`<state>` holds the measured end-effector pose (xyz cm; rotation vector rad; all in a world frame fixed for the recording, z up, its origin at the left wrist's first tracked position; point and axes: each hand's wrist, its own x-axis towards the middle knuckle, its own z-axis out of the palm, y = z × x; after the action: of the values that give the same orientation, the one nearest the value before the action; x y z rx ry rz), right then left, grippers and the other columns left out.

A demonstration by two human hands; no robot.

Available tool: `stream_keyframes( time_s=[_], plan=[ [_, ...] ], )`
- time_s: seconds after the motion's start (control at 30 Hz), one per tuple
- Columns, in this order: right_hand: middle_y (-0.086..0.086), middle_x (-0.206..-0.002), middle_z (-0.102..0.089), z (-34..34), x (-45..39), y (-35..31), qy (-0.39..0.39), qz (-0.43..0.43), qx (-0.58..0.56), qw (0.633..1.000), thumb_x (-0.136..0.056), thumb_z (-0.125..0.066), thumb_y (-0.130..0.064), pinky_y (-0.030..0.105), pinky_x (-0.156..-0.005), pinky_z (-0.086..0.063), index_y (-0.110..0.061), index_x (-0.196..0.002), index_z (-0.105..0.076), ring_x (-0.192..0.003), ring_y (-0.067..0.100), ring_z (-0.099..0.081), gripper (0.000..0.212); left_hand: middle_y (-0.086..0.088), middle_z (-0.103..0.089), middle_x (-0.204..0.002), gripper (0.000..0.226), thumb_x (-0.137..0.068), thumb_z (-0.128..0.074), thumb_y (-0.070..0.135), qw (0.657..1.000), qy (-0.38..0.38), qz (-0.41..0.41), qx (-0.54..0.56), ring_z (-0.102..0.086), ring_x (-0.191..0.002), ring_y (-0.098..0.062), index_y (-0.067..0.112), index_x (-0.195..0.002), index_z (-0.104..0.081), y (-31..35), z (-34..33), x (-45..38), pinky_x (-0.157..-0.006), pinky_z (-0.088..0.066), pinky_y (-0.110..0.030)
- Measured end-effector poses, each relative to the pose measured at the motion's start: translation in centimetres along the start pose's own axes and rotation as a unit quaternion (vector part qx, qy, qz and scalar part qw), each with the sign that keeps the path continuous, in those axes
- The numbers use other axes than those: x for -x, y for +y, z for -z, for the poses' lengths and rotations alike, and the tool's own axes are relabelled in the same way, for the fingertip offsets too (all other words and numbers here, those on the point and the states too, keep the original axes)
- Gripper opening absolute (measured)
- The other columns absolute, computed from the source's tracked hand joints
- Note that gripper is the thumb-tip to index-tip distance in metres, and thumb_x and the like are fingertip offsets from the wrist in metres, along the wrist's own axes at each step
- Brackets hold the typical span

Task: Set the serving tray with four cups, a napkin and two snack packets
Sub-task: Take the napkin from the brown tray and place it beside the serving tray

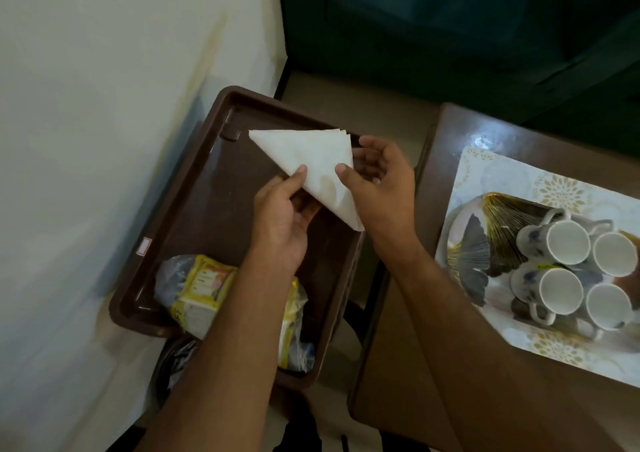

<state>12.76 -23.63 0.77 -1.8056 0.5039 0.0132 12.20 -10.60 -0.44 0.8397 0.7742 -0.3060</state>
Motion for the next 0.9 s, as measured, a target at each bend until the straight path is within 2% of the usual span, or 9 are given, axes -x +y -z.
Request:
stream_keyframes(
  time_s=[0.13,0.2,0.3,0.37,0.47,0.53,0.6,0.73,0.9],
  plan=[
    [-0.004,-0.133,-0.064,3.3,0.8,0.6,0.004,-0.062,-0.035,0.997,-0.091,-0.078,-0.037,0.023,-0.086,-0.053,-0.023,-0.139,-0.055,-0.111,0.006,-0.064,0.055,-0.009,-0.077,-0.126,0.034,-0.1,-0.066,0.016,0.998,-0.061,-0.001,-0.008,-0.076,-0.115,-0.024,0.013,-0.134,-0.066,-2.0,-1.7,2.0,-0.087,-0.064,-0.038],
    [-0.006,-0.133,-0.064,5.1,1.2,0.8,-0.019,-0.097,-0.076,0.992,-0.092,-0.076,-0.042,0.027,-0.086,-0.058,-0.026,-0.138,-0.054,-0.109,0.004,-0.065,0.054,-0.011,-0.074,-0.131,0.038,-0.1,-0.066,0.016,0.996,-0.085,-0.004,-0.019,-0.073,-0.119,-0.027,0.012,-0.138,-0.065,-3.0,-2.7,2.9,-0.091,-0.063,-0.039],
    [-0.009,-0.122,-0.069,8.3,1.6,1.0,-0.034,-0.146,-0.173,0.973,-0.091,-0.079,-0.034,0.041,-0.094,-0.064,-0.024,-0.137,-0.055,-0.108,0.012,-0.071,0.052,-0.01,-0.075,-0.129,0.037,-0.1,-0.066,0.016,0.994,-0.097,-0.003,-0.044,-0.075,-0.115,-0.025,0.012,-0.137,-0.064,-4.9,-4.6,4.3,-0.087,-0.064,-0.037],
    [-0.005,-0.122,-0.072,10.3,1.8,1.3,-0.02,-0.138,-0.179,0.974,-0.093,-0.078,-0.023,0.041,-0.095,-0.064,-0.02,-0.136,-0.057,-0.109,0.015,-0.072,0.048,-0.007,-0.077,-0.125,0.034,-0.1,-0.066,0.015,0.994,-0.09,-0.004,-0.07,-0.077,-0.111,-0.022,0.013,-0.135,-0.066,-6.4,-5.8,5.1,-0.083,-0.064,-0.034],
    [0.002,-0.127,-0.071,13.8,2.3,1.8,0.009,-0.095,-0.124,0.988,-0.097,-0.069,-0.011,0.035,-0.094,-0.062,-0.019,-0.137,-0.058,-0.113,0.016,-0.07,0.042,-0.003,-0.08,-0.118,0.024,-0.105,-0.061,0.024,0.991,-0.072,-0.003,-0.112,-0.079,-0.107,-0.019,0.018,-0.127,-0.07,-9.0,-8.2,6.4,-0.085,-0.065,-0.037],
    [-0.003,-0.125,-0.069,16.0,2.5,2.1,0.026,-0.063,-0.097,0.993,-0.098,-0.066,-0.01,0.026,-0.088,-0.06,-0.019,-0.137,-0.058,-0.111,0.01,-0.068,0.04,-0.004,-0.081,-0.116,0.024,-0.109,-0.055,0.027,0.992,-0.065,0.005,-0.112,-0.079,-0.105,-0.02,0.017,-0.124,-0.071,-10.5,-9.8,7.2,-0.084,-0.065,-0.037],
    [-0.007,-0.122,-0.066,18.4,2.8,2.6,0.043,-0.039,-0.089,0.994,-0.097,-0.069,-0.014,0.021,-0.083,-0.059,-0.02,-0.136,-0.058,-0.109,0.006,-0.066,0.04,-0.005,-0.08,-0.117,0.024,-0.109,-0.054,0.024,0.989,-0.068,0.01,-0.13,-0.078,-0.106,-0.021,0.017,-0.123,-0.072,-12.2,-11.7,8.0,-0.08,-0.065,-0.034],
    [-0.007,-0.13,-0.063,22.9,3.2,3.7,0.101,-0.009,-0.022,0.995,-0.089,-0.082,-0.029,0.024,-0.094,-0.058,-0.024,-0.131,-0.058,-0.118,0.012,-0.062,0.049,-0.002,-0.08,-0.114,0.022,-0.106,-0.06,0.024,0.978,-0.075,0.004,-0.197,-0.077,-0.107,-0.019,0.018,-0.12,-0.075,-16.0,-15.5,9.2,-0.074,-0.063,-0.029],
    [-0.008,-0.108,-0.069,28.9,3.4,5.5,0.173,-0.002,0.018,0.985,-0.085,-0.085,-0.024,0.008,-0.077,-0.053,-0.018,-0.114,-0.066,-0.101,0.012,-0.068,0.035,0.005,-0.082,-0.099,0.018,-0.107,-0.059,0.021,0.971,-0.09,0.023,-0.22,-0.078,-0.092,-0.01,0.021,-0.113,-0.076,-20.9,-20.1,10.6,-0.069,-0.063,-0.026]
  ],
)
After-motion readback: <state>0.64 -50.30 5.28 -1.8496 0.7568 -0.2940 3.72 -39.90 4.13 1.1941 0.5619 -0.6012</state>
